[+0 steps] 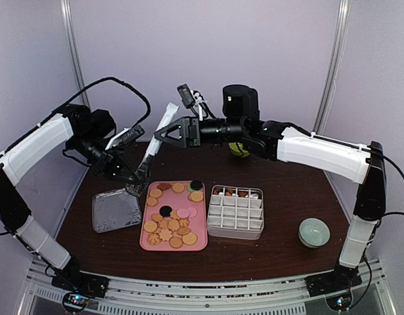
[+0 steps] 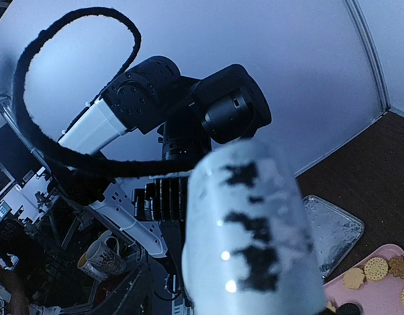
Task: Pack the cookies
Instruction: Pass from the left arm to the right
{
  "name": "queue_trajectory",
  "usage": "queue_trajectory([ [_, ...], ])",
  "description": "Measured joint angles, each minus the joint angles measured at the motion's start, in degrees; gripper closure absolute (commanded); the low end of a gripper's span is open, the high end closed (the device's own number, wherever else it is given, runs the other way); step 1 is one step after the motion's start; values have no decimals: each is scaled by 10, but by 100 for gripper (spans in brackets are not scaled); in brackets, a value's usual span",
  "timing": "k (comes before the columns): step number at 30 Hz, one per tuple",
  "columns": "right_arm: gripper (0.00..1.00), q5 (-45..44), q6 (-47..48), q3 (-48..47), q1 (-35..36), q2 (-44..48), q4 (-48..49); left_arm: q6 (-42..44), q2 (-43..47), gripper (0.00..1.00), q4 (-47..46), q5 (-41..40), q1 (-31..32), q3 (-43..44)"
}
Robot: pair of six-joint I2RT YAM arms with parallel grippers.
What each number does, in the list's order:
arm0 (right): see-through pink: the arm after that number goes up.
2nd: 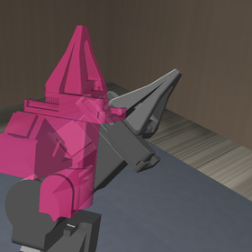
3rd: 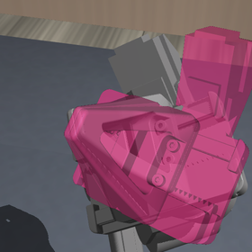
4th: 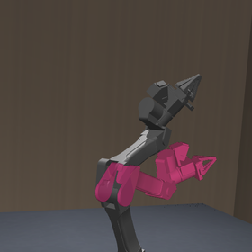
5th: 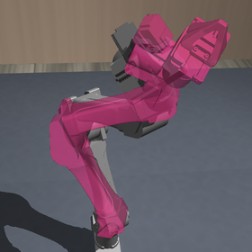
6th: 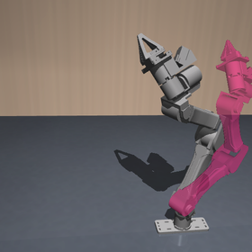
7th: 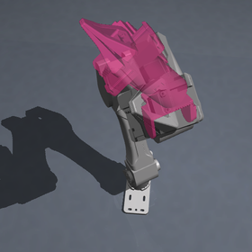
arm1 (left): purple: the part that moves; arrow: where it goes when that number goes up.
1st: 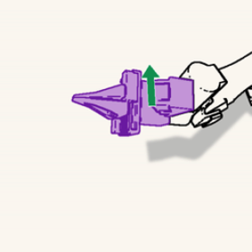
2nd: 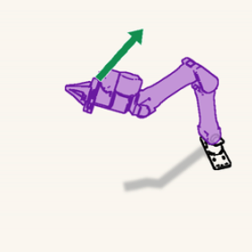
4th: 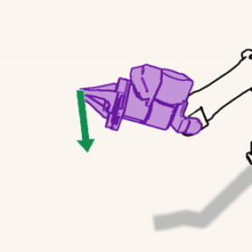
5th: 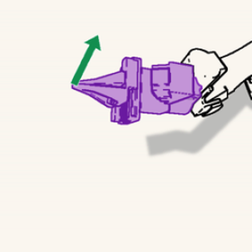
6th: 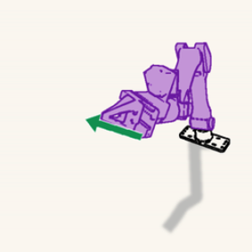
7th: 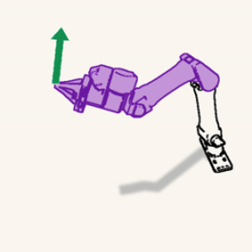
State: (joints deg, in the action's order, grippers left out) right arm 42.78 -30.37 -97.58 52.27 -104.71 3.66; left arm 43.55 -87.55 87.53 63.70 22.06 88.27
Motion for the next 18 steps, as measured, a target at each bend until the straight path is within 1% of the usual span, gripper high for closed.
queue_trajectory([
  [3,42,24,0,-9,-6,-1,-10,1,0,100,0,-9,0,-3],
  [10,46,66,15,-63,-13,-18,-69,19,3,100,7,-10,0,-3],
  [18,51,93,17,-107,-12,-55,-102,31,3,100,24,-31,0,-3],
])
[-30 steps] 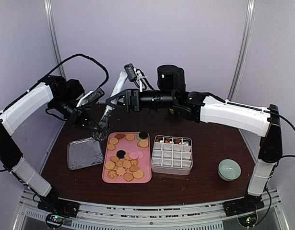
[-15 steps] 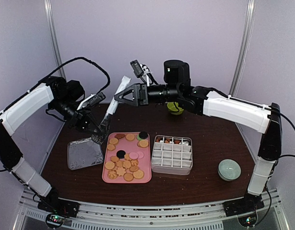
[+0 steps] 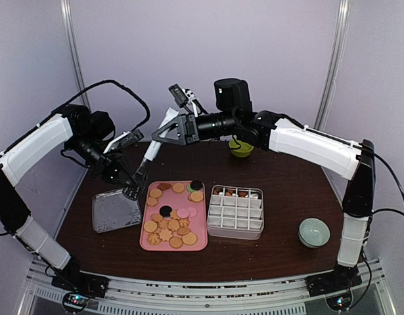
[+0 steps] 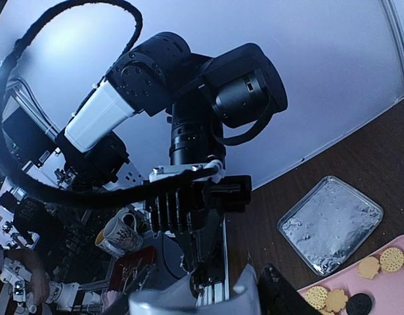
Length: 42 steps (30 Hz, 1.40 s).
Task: Pack the cookies
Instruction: Pass from the left arm to the right
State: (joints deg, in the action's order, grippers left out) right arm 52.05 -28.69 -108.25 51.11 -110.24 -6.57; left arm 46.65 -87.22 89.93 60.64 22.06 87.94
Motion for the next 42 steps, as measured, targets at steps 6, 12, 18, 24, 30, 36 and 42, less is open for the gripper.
queue_trajectory([
  [6,55,7,3,-14,0,-12,-18,5,0,100,2,-13,0,-1],
  [12,57,10,11,-14,0,-12,-29,10,0,100,4,-25,0,-1],
  [18,67,10,13,-12,7,-12,-24,17,0,100,14,-30,0,-1],
  [24,70,15,17,-3,8,-12,-16,18,0,100,17,-41,0,-1],
  [30,71,5,33,6,10,-6,-26,12,0,67,11,-57,1,-1],
  [36,71,-70,64,39,17,21,-70,-42,7,37,-31,-109,2,-1],
  [42,72,-172,94,80,30,63,-102,-103,34,7,-97,-205,-16,-2],
])
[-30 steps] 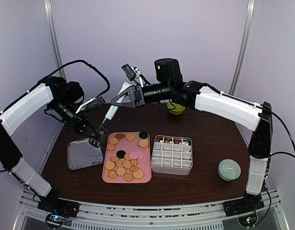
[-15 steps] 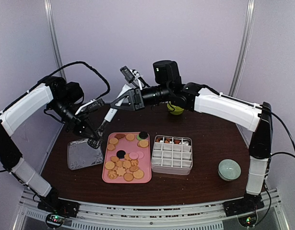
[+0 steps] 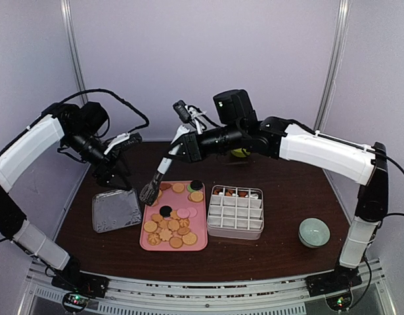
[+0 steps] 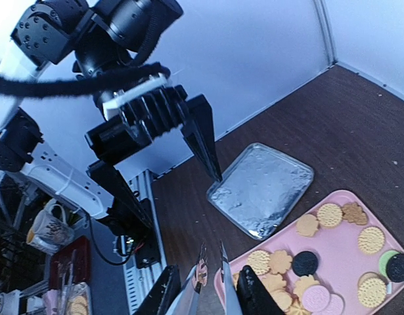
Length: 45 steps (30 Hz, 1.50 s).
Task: Pack the cookies
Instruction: Pass from the left arm to the right, then adjust the fake cookies on the plate.
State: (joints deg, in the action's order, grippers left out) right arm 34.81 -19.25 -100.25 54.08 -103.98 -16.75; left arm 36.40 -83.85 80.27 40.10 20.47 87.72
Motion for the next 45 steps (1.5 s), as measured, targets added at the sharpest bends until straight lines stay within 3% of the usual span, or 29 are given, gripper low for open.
queue_trajectory([
  [2,72,-45,13,2,9,4,-8,-13,12,2,-18,-23,-20,-7],
  [11,71,-298,54,1,73,-17,0,-66,44,2,-100,-85,-186,-65],
  [17,72,-384,60,-60,93,-114,19,-70,54,2,-118,-102,-210,-110],
  [24,70,-442,59,-106,93,-194,28,-70,59,2,-132,-107,-237,-145],
  [30,65,-469,59,-113,93,-212,41,-68,51,2,-144,-108,-259,-153],
  [45,64,-477,38,-122,93,-248,59,-63,30,2,-149,-107,-260,-161],
])
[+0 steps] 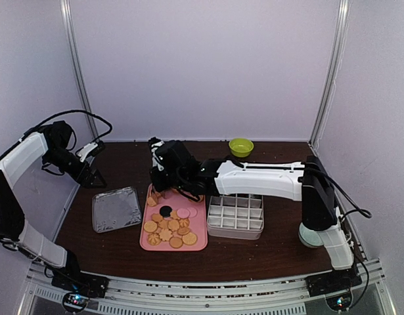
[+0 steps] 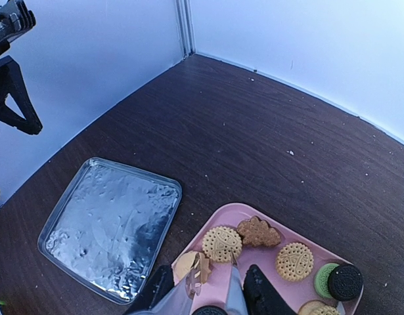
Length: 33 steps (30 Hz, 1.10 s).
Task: Pack the cookies
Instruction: Adjust the fake cookies on the plate.
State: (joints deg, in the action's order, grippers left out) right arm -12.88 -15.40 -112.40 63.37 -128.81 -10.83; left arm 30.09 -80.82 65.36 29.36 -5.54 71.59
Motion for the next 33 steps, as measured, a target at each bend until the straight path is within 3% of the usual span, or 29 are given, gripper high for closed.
queue_trajectory([
  [33,65,0,-32,29,0,21,64,5,-2,3,1,5,0,-7],
])
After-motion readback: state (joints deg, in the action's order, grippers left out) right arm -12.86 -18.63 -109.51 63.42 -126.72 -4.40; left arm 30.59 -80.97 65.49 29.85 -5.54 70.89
